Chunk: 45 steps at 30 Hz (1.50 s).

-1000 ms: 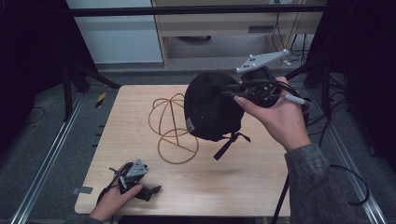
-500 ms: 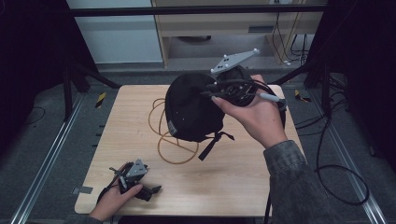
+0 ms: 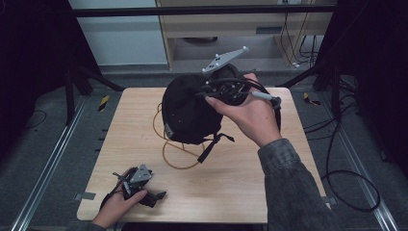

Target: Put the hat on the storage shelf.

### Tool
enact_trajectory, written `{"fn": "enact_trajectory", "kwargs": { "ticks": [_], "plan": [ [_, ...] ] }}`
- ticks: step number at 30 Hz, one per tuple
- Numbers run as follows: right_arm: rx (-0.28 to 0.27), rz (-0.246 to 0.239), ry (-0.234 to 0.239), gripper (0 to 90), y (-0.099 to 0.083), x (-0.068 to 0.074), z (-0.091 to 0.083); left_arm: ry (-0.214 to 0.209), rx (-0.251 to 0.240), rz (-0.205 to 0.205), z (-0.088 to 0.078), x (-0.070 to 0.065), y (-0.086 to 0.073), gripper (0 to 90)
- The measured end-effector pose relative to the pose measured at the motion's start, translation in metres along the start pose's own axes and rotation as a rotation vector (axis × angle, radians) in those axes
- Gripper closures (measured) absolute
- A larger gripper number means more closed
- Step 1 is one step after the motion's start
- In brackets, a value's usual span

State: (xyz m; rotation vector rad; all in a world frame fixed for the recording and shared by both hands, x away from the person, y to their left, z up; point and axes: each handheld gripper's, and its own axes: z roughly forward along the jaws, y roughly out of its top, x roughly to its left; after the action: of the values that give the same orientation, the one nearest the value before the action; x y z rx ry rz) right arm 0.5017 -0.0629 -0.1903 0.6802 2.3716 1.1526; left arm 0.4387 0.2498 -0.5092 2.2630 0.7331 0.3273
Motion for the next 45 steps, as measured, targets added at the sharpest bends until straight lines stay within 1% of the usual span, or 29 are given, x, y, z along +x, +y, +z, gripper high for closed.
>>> {"fn": "enact_trajectory", "kwargs": {
  "ticks": [10,14,15,18,19,22,26,29,31,37,40,41,45],
  "plan": [
    [0.03,0.013,0.007,72.8,0.008,-0.004,0.023,-0.001,-0.001,-0.001,0.0,0.0,0.0,0.0],
    [0.045,0.008,0.006,72.8,0.013,-0.005,0.03,-0.001,0.0,0.0,0.0,0.0,0.0,0.0],
    [0.052,0.004,0.005,72.8,0.017,-0.005,0.035,-0.001,-0.001,-0.001,0.0,0.0,0.0,0.0],
    [0.069,-0.001,0.002,72.8,0.021,-0.005,0.041,-0.001,-0.001,0.0,0.0,0.0,0.0,0.0],
    [0.069,-0.001,0.002,72.8,0.021,-0.005,0.041,-0.001,-0.001,0.0,0.0,0.0,0.0,0.0],
    [0.085,-0.01,-0.005,72.8,0.024,-0.004,0.049,-0.001,0.0,-0.001,0.0,0.0,0.0,0.0],
    [0.085,-0.005,0.003,72.8,0.028,-0.002,0.058,-0.002,-0.002,-0.003,0.0,0.0,0.0,0.0],
    [0.098,-0.014,0.004,72.8,0.031,0.0,0.064,-0.002,-0.002,-0.003,0.001,0.0,0.0,0.0],
    [0.108,-0.025,0.008,72.7,0.034,0.003,0.071,-0.002,-0.002,-0.002,0.0,0.0,0.0,0.0],
    [0.116,-0.034,0.008,72.6,0.04,0.006,0.08,-0.003,0.0,-0.002,0.0,0.0,0.0,0.0],
    [0.119,-0.036,0.01,72.5,0.041,0.006,0.084,-0.003,0.0,-0.002,0.0,0.0,0.0,0.0],
    [0.13,-0.039,0.007,72.4,0.041,0.006,0.088,-0.003,0.0,-0.002,0.0,0.0,0.0,0.0],
    [0.148,-0.034,-0.002,72.2,0.041,0.005,0.095,-0.003,0.0,-0.002,0.0,0.0,0.0,0.0]
  ]
}}
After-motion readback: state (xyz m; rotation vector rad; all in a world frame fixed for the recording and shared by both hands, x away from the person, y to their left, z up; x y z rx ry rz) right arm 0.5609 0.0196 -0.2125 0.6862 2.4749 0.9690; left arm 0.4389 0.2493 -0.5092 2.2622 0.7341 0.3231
